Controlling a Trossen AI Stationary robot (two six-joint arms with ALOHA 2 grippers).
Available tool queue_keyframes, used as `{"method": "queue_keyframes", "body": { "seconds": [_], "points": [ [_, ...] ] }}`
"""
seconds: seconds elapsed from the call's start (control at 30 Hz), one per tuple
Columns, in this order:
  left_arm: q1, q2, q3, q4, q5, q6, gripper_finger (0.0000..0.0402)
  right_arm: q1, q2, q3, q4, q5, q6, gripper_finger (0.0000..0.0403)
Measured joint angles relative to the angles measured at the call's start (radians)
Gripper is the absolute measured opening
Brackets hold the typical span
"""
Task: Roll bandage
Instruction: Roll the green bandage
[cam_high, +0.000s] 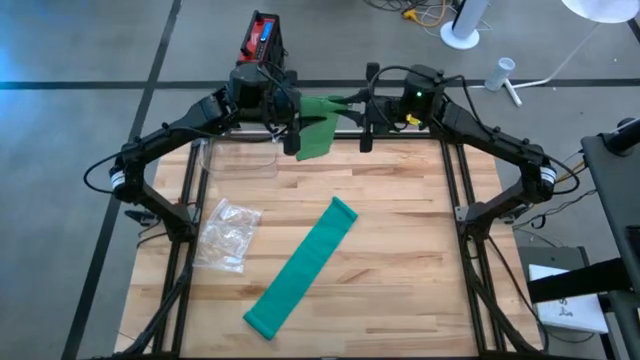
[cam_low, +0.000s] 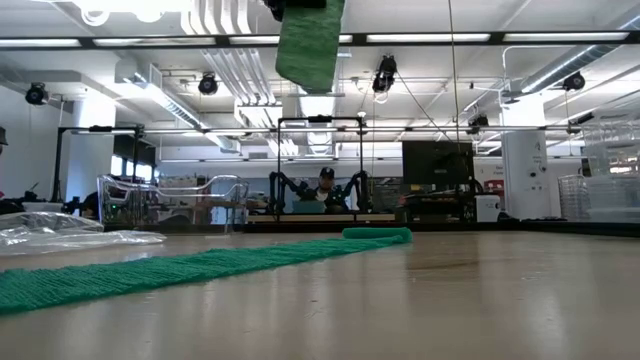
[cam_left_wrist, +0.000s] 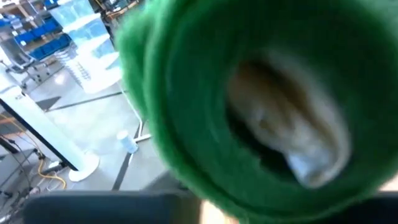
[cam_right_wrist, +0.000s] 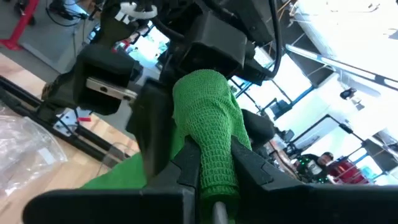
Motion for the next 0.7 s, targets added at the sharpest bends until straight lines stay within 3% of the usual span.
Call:
{"method": "queue_keyframes", "body": {
  "seconds": [0.07, 0.2, 0.57, 0.7],
  "points": [
    [0.008, 0.000, -0.017, 0.020, 0.000, -0.029, 0.0014, 0.000, -0.005, 0.000, 0.005, -0.002, -0.001, 0.0040],
    [0.020, 0.000, -0.070, 0.065, -0.002, -0.052, 0.0003, 0.000, -0.020, 0.002, 0.018, -0.005, 0.000, 0.0039],
    [0.055, -0.002, -0.284, 0.333, -0.004, -0.076, 0.0000, 0.000, -0.076, 0.007, 0.041, 0.029, 0.061, 0.0040],
    [0.076, -0.003, -0.332, 0.373, -0.075, -0.075, 0.0000, -0.003, -0.090, 0.037, 0.023, 0.057, 0.089, 0.0040]
  ]
}}
